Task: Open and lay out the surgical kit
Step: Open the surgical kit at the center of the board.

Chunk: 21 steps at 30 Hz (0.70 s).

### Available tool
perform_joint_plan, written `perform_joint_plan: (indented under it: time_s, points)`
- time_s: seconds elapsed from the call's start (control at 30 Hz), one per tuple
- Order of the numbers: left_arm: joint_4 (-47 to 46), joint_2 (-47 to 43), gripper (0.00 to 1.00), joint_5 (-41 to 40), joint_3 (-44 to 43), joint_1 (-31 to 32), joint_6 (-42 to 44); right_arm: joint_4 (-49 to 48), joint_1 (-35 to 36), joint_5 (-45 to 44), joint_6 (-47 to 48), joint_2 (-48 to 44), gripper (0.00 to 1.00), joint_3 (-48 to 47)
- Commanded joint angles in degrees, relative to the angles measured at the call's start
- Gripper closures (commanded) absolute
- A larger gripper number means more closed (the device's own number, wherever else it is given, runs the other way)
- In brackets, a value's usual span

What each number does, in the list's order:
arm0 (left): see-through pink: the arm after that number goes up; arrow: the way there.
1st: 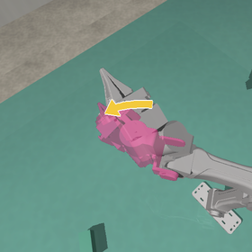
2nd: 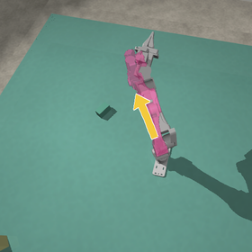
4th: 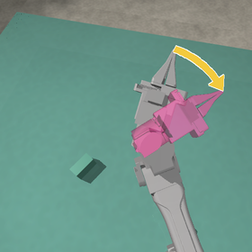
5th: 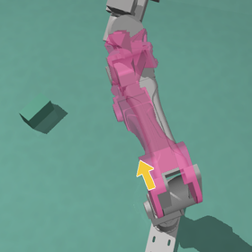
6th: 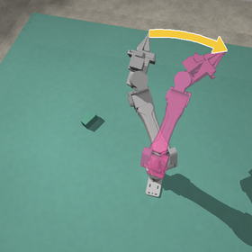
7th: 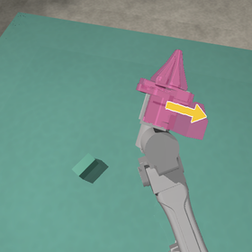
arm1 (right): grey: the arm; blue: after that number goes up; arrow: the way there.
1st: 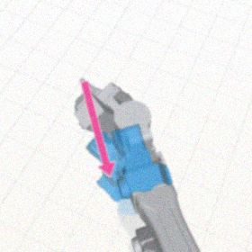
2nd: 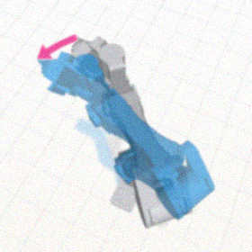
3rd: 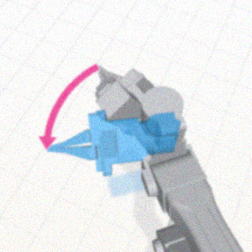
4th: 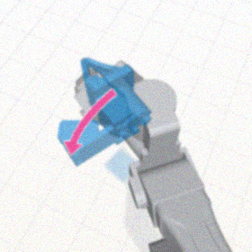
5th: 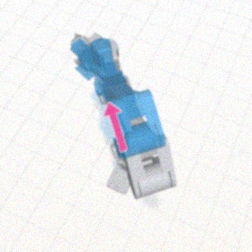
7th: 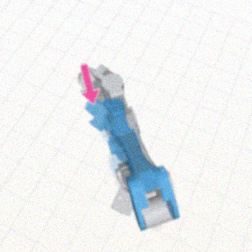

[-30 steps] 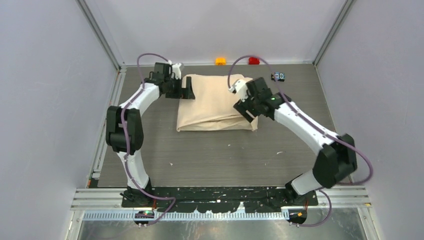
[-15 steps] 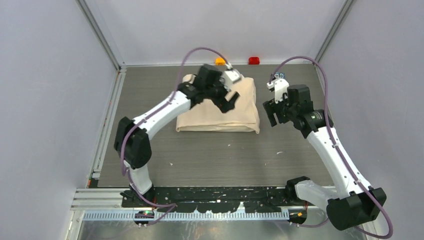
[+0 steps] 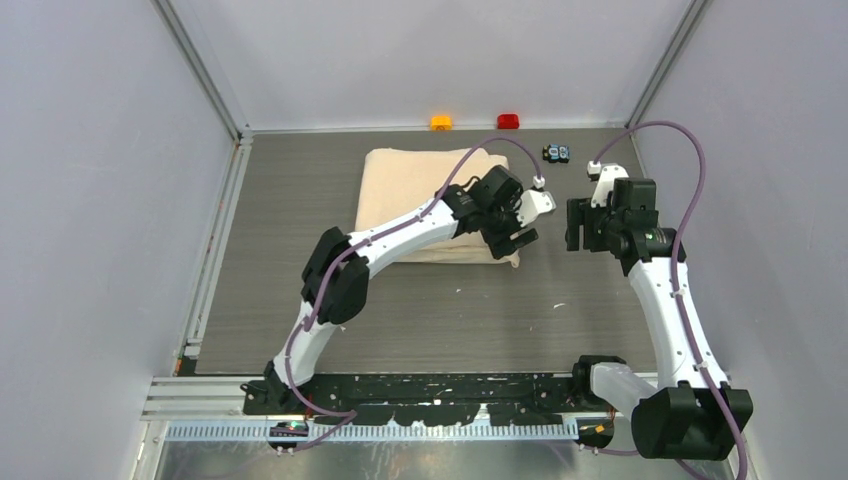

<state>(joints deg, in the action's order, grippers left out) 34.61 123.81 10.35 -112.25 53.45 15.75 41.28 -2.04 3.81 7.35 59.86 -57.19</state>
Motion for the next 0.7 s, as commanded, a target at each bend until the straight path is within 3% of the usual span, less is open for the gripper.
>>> perform_joint_plan:
  time_s: [0.0, 0.37, 0.57, 0.67]
  points:
    - [1.8, 2.0, 0.28, -2.5, -4.0, -0.2, 0.7, -2.0, -0.6, 2.4, -1.0, -1.8, 0.25, 0.2]
    - [1.4, 4.6, 0.49, -2.9, -5.0, -0.2, 0.2, -2.0, -0.7, 3.4, -0.8, -1.3, 0.26, 0.8]
    - [2.7, 4.3, 0.76, -2.4, -6.8, -0.3, -0.2, -1.9, -0.8, 3.5, -0.6, -0.9, 0.27, 0.9]
    - [3.1, 3.2, 0.82, -2.1, -6.9, -0.3, -0.6, -1.9, -0.7, 3.6, -0.3, -0.8, 0.27, 1.0]
